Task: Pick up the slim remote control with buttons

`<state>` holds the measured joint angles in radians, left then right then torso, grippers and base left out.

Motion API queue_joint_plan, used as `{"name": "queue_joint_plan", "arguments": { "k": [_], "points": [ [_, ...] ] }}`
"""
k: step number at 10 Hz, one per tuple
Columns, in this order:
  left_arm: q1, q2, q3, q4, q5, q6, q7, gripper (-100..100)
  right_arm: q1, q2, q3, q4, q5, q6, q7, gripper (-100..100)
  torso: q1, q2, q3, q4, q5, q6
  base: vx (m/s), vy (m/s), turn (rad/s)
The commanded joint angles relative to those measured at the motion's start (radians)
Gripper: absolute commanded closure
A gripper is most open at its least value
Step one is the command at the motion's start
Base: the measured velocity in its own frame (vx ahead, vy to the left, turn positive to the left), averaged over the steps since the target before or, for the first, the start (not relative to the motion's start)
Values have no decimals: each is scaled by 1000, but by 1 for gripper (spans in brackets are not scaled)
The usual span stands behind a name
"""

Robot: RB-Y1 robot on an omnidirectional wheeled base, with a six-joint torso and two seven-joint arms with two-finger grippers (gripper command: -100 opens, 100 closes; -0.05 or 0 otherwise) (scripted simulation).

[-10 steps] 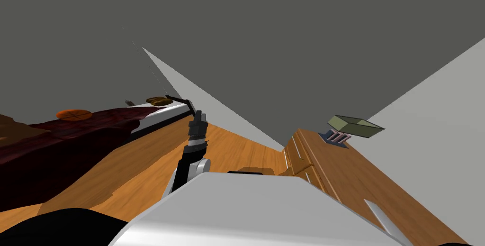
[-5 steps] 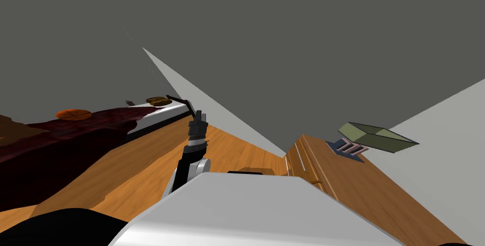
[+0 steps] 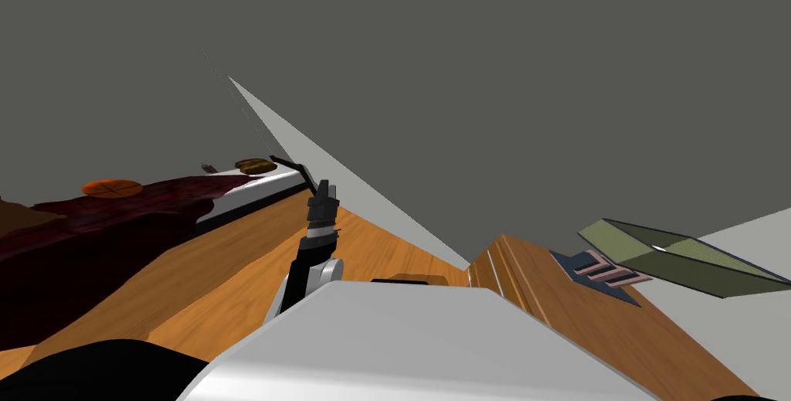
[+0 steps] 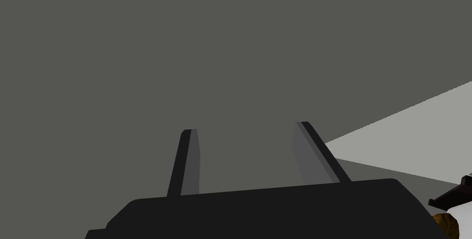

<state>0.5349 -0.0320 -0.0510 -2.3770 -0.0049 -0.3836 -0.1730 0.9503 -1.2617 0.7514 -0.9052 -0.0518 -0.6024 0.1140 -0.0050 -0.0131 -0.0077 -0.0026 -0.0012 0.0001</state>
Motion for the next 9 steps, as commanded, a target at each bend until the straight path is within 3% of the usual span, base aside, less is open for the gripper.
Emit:
{"name": "queue_joint_plan", "arguments": {
  "k": [1, 2, 3, 7, 8, 9],
  "points": [
    [0, 0, 0, 0, 0, 0, 0, 0, 0, 0, 0, 0, 0, 0, 0, -100, 0, 0, 0, 0, 0, 0, 81, -61, 21],
    [0, 0, 0, 0, 0, 0, 0, 0, -1, 0, 0, -1, 0, 1, 1, 0, 3, 6, 3, 1, 0, 1, 17, -11, 5],
    [0, 0, 0, 0, 0, 0, 0, 0, -23, -1, 13, -24, 5, 32, -34, -100, 6, 11, 6, 2, 1, 1, -83, 1, 162],
    [-1, 0, 0, 0, 0, 0, 0, 0, -66, -1, 39, -72, 17, 96, -103, -100, 8, 23, 14, 6, 2, 1, -129, -5, 122],
    [-1, 0, 0, 0, 0, 0, 0, 0, -66, 0, 39, -56, 17, 80, -96, -100, 8, 22, 13, 5, 2, 1, -46, -2, 12],
    [0, 0, 0, 0, 0, 0, 0, 0, -67, 0, 39, -57, 17, 83, -100, 100, 8, 19, 12, 5, 2, 2, -8, 0, -3]
  ]
}}
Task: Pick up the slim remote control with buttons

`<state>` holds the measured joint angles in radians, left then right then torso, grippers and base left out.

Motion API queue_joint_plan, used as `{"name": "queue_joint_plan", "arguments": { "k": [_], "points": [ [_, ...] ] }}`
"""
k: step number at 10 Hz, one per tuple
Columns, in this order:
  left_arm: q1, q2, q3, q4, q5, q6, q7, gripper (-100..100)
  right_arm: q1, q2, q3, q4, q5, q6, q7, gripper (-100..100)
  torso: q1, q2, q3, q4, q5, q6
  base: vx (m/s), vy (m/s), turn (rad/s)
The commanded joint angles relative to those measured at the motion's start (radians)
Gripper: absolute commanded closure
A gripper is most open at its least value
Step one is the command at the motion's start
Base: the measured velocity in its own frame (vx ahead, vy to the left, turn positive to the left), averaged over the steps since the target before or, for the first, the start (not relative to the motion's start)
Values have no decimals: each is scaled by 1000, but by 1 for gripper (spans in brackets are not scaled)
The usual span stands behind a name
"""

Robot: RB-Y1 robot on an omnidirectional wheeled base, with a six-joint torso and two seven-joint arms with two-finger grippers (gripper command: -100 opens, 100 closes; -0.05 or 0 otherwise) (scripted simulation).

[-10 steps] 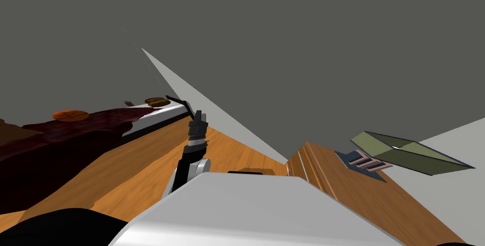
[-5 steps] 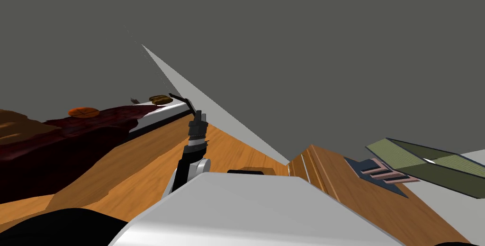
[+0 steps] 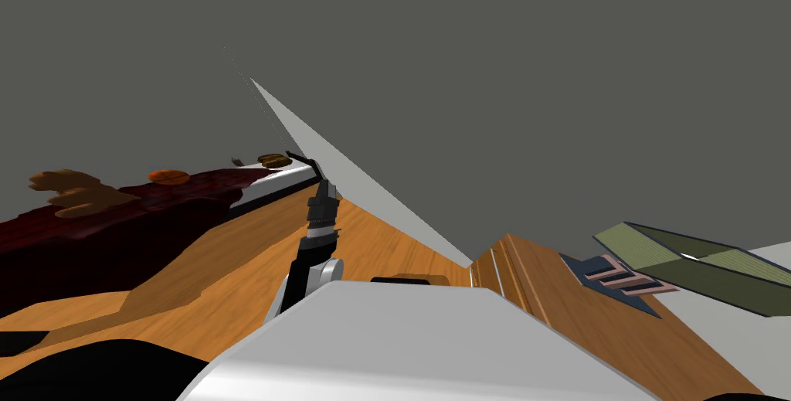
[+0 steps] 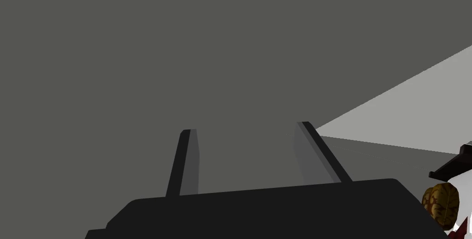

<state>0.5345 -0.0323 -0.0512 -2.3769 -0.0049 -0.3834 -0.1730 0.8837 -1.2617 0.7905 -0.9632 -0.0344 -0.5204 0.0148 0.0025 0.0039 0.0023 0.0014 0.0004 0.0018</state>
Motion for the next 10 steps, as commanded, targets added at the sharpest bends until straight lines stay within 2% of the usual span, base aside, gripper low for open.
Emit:
{"name": "queue_joint_plan", "arguments": {
  "k": [1, 4, 5, 6, 10],
  "points": [
    [0, 0, 0, 0, 0, 0, 0, 0, 0, 0, 0, 0, 0, 0, 0, 100, 0, 0, 0, 0, 0, 0, 0, 0, 0],
    [0, 0, 0, 0, 0, 0, 0, 0, 0, 0, 0, 0, 0, 0, 0, 100, -1, -1, -1, 0, 0, 0, 0, 0, 0],
    [0, 0, 0, 0, 0, 0, 0, 0, 0, 0, 0, 0, 0, 0, 0, 0, -1, -1, -1, 0, 0, 0, 0, 0, 0],
    [0, 0, 0, 0, 0, 0, 0, 0, 22, -1, -13, 10, -6, -18, 31, 100, -1, -1, -1, 0, 0, 0, 94, -15, -150],
    [0, 0, 0, 0, 0, 0, 0, 0, 66, -1, -39, 57, -18, -82, 100, 100, 0, -10, -6, -2, 0, 0, 131, 8, -128]
  ]
}}
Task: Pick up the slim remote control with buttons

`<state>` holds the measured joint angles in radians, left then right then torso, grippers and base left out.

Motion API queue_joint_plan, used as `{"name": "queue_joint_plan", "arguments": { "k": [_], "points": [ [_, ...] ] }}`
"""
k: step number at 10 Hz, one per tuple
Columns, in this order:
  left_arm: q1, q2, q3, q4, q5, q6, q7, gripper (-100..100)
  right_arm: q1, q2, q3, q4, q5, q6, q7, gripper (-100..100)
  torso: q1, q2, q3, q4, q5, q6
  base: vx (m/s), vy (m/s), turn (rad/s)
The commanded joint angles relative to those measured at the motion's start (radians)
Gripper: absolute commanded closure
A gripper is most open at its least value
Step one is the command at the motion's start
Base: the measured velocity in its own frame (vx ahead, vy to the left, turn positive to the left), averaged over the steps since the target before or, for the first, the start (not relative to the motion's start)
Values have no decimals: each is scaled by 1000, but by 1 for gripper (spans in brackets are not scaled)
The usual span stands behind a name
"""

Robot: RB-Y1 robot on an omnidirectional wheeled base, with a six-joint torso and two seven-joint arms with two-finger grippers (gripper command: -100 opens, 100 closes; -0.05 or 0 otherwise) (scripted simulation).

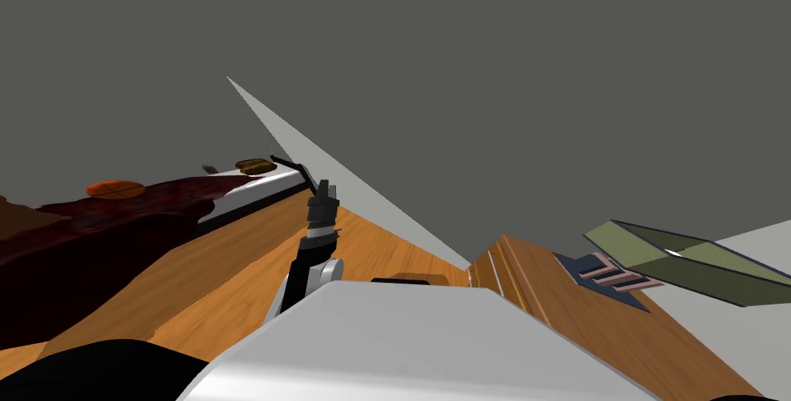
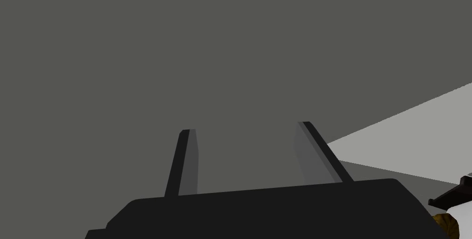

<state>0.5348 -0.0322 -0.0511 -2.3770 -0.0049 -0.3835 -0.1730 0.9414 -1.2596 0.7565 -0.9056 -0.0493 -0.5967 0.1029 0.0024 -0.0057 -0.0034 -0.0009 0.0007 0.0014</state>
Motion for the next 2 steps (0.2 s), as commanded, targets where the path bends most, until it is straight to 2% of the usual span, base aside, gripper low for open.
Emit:
{"name": "queue_joint_plan", "arguments": {
  "k": [1, 2],
  "points": [
    [0, 0, 0, 0, 0, 0, 0, 0, 0, 0, 0, 0, 0, 0, 0, 100, 0, 0, 0, 0, 0, 0, 48, 2, -18],
    [0, 0, 0, 0, 0, 0, 0, 0, 1, 0, -1, -1, 0, -2, 4, 0, 0, 3, 2, 0, 0, -1, 9, 2, 6]
  ]
}}
